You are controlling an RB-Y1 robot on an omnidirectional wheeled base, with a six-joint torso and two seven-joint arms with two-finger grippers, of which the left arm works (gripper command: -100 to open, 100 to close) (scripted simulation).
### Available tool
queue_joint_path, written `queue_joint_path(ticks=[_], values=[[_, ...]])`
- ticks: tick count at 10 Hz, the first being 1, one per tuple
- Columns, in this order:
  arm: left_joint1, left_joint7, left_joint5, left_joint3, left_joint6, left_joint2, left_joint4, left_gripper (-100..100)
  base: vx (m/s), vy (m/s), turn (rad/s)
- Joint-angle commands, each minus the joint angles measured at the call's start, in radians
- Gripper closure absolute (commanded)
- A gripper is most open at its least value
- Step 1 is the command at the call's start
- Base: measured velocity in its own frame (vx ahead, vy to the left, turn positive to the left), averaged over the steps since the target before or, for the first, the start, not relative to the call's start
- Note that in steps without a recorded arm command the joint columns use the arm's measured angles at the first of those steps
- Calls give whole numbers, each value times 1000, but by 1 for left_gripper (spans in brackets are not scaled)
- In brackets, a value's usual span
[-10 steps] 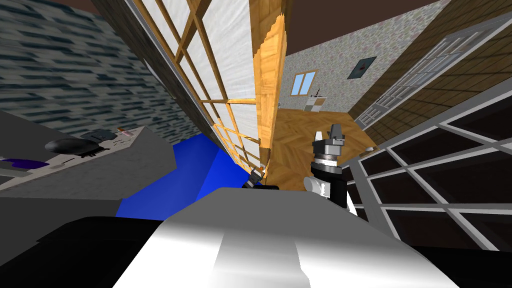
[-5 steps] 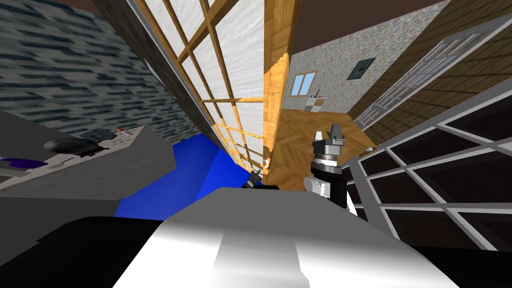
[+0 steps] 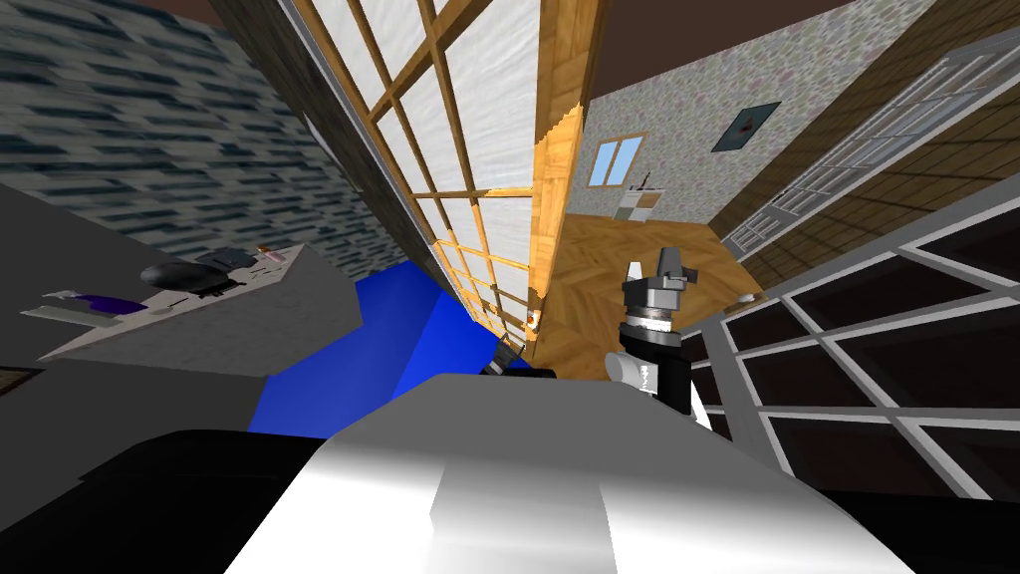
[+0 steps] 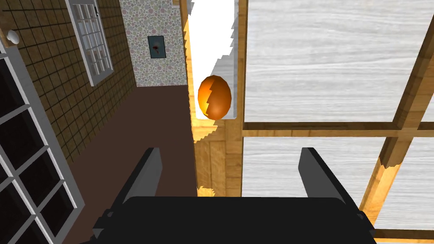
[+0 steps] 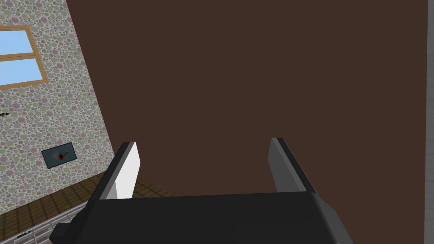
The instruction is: Push the door open
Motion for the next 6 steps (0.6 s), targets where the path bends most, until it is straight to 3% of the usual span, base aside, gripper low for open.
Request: queue_joint_path(ticks=[1,2,4,6], values=[[0,0,0,0,0,0,0,-100,-99,-13,27],[-9,1,2,2,9,21,0,-100,67,-64,-37],[-20,4,4,3,22,30,0,-100,162,-127,-18],[-36,8,6,5,39,18,1,-100,194,-121,-21]])
